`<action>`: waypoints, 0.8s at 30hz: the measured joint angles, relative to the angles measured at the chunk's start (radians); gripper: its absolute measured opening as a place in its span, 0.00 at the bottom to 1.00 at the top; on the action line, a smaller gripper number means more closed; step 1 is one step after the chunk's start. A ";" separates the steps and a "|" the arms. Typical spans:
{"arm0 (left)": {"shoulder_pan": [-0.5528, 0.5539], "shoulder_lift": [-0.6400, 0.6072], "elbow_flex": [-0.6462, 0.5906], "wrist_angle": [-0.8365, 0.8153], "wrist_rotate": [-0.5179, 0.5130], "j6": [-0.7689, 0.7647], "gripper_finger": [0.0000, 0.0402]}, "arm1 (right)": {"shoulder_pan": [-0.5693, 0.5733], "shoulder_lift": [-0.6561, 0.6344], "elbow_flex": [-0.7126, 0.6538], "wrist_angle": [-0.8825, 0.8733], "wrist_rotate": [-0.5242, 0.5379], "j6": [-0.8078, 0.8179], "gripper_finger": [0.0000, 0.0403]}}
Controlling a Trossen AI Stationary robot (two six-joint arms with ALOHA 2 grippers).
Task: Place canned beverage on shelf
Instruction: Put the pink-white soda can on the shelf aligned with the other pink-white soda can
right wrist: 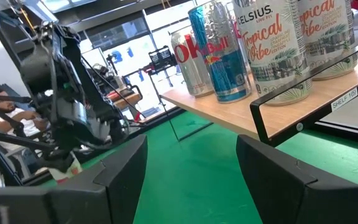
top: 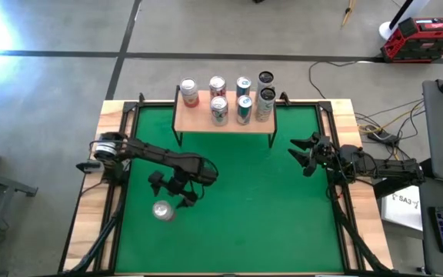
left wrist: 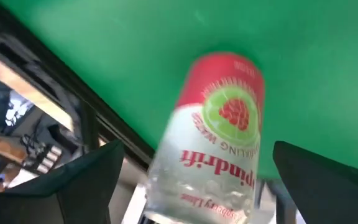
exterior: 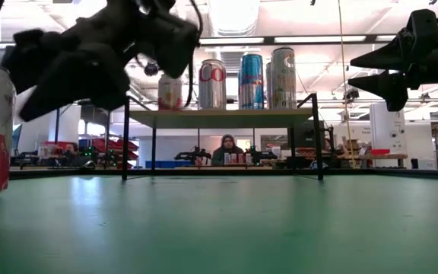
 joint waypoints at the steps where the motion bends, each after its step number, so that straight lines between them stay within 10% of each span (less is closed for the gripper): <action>1: -0.001 -0.003 0.022 -0.019 -0.038 -0.029 0.99 | 0.000 0.000 0.000 0.000 0.000 0.000 0.59; 10: -0.039 -0.108 0.112 -0.069 -0.227 -0.349 0.99 | 0.000 0.000 0.000 0.000 0.000 0.000 0.59; 24: -0.223 -0.272 0.103 -0.050 -0.252 -1.068 0.99 | 0.000 0.000 0.000 0.000 0.000 0.000 0.59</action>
